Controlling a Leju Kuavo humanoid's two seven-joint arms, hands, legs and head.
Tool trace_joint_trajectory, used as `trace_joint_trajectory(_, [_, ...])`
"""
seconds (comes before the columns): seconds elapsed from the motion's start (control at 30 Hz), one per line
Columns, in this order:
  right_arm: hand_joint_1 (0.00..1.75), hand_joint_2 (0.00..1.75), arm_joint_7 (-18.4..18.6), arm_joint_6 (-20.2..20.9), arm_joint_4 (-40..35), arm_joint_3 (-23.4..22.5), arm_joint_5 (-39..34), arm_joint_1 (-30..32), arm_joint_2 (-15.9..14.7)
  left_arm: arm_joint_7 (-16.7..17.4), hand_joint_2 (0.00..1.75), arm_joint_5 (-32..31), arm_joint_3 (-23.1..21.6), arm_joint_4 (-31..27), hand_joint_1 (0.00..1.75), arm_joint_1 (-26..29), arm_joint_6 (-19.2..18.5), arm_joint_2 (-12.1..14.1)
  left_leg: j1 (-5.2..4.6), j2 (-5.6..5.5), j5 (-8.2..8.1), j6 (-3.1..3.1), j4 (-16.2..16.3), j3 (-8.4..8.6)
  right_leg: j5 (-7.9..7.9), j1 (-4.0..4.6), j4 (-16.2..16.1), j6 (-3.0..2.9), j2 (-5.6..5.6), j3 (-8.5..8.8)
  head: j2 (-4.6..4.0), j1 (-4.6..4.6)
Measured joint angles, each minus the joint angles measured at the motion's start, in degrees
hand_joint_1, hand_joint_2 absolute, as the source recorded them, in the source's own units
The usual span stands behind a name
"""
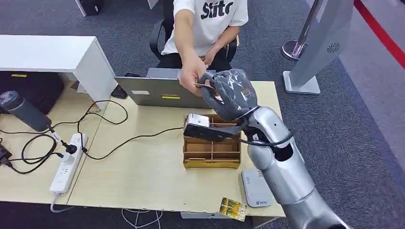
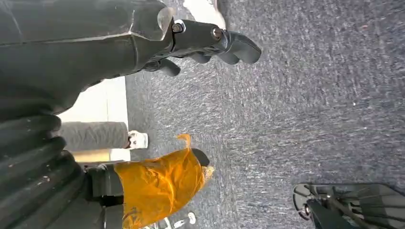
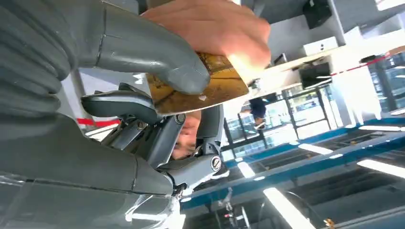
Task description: Pass the card to the sensor for recognition and then transmit it.
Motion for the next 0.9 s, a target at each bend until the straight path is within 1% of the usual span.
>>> trace_joint_trajectory(0.03, [1.75,1.75,0.21,0.11,1.1,0.04,-0.13,-0.82,0.39,0.0,1.75,-0.17,-0.06,0.0,0.0,-0.13,-0.13,0.0,0.0,0.01,0.0,0.0,0.0,0.0,0.0,0.0,0.0,0.0,0.01,0.0,0.0,0.0])
trace_joint_trajectory(0.07, [0.4,1.75,0.41,0.2,1.97,0.09,-0.28,-1.59,0.66,0.02,1.75,-0.28,-0.13,0.0,0.0,-0.25,-0.15,0.0,0.0,0.0,0.0,0.0,0.0,0.0,0.0,0.0,0.0,0.0,0.01,0.0,0.0,0.0])
trace_joint_trajectory(0.1, [0.0,1.75,0.59,0.39,2.78,0.13,-0.61,-2.24,0.96,0.04,1.75,-0.37,-0.24,0.0,0.0,-0.31,-0.17,0.0,0.0,-0.01,0.0,0.0,0.0,0.0,0.0,0.0,0.0,0.0,0.0,0.0,0.0,0.0])
trace_joint_trajectory(0.2, [0.0,1.75,-0.16,1.29,5.13,0.13,-2.39,-3.59,1.68,0.17,1.75,-0.44,-0.39,0.0,0.0,-0.42,-0.33,0.0,0.01,-0.02,0.0,0.0,0.0,0.0,0.0,0.0,0.0,0.0,0.0,0.0,0.0,0.0])
trace_joint_trajectory(0.27, [0.0,1.75,-1.92,2.75,6.68,0.22,-5.84,-4.12,1.86,0.15,1.75,-0.46,-0.39,0.0,0.0,-0.51,-0.33,0.0,0.0,-0.01,0.0,0.0,0.0,0.0,0.0,0.0,0.0,0.0,0.0,-0.01,0.0,0.0])
trace_joint_trajectory(0.33, [0.0,1.75,-3.26,3.19,7.82,0.26,-9.16,-4.22,1.86,0.13,1.75,-0.46,-0.39,0.0,0.0,-0.58,-0.35,0.0,0.0,-0.03,0.0,0.0,0.0,-0.01,-0.01,0.0,0.0,0.0,-0.01,0.0,0.0,0.0])
trace_joint_trajectory(0.53, [0.0,1.75,-5.11,3.76,10.64,-0.11,-14.64,-4.3,1.62,0.09,1.75,-0.63,-0.39,0.0,0.0,-0.57,-0.37,0.02,0.0,-0.03,-0.01,0.0,0.0,-0.01,-0.01,0.0,-0.02,0.0,-0.01,-0.02,0.0,0.0])
trace_joint_trajectory(0.6, [0.0,1.75,-6.1,4.53,11.45,-0.55,-16.97,-4.29,1.27,0.07,1.75,-0.63,-0.39,0.0,0.0,-0.53,-0.35,0.04,-0.01,-0.02,-0.01,0.0,0.01,-0.01,-0.01,0.0,-0.02,0.0,-0.01,-0.02,0.0,0.0])
trace_joint_trajectory(0.7, [0.0,1.75,-8.3,6.71,13.41,-2.51,-24.25,-4.26,0.55,-0.11,1.75,-0.74,-0.39,0.0,0.0,-0.54,-0.35,0.07,-0.01,-0.03,0.0,0.0,0.02,0.0,0.0,0.0,-0.02,0.0,-0.02,-0.01,0.0,0.0])
trace_joint_trajectory(0.8, [0.0,1.75,-9.25,8.04,16.02,-5.97,-31.07,-4.27,-0.44,-0.13,1.75,-0.79,-0.39,0.0,0.0,-0.51,-0.37,0.09,-0.01,-0.04,0.0,0.0,0.04,0.0,0.0,0.0,-0.03,0.0,-0.02,-0.01,0.0,0.0])
trace_joint_trajectory(0.87, [0.0,1.75,-9.75,8.33,18.76,-9.39,-35.48,-4.39,-1.62,-0.11,1.75,-0.87,-0.39,0.0,0.0,-0.52,-0.35,0.11,-0.02,-0.09,0.0,0.01,0.06,0.0,0.0,-0.01,-0.04,0.01,-0.07,0.01,0.0,0.0])
trace_joint_trajectory(0.9, [0.0,1.75,-10.08,8.28,20.59,-11.83,-37.78,-4.44,-2.08,-0.11,1.75,-0.96,-0.39,0.0,0.0,-0.52,-0.35,0.11,-0.02,-0.12,0.0,0.01,0.06,-0.01,0.0,-0.01,-0.04,0.01,-0.1,0.02,0.0,0.02])
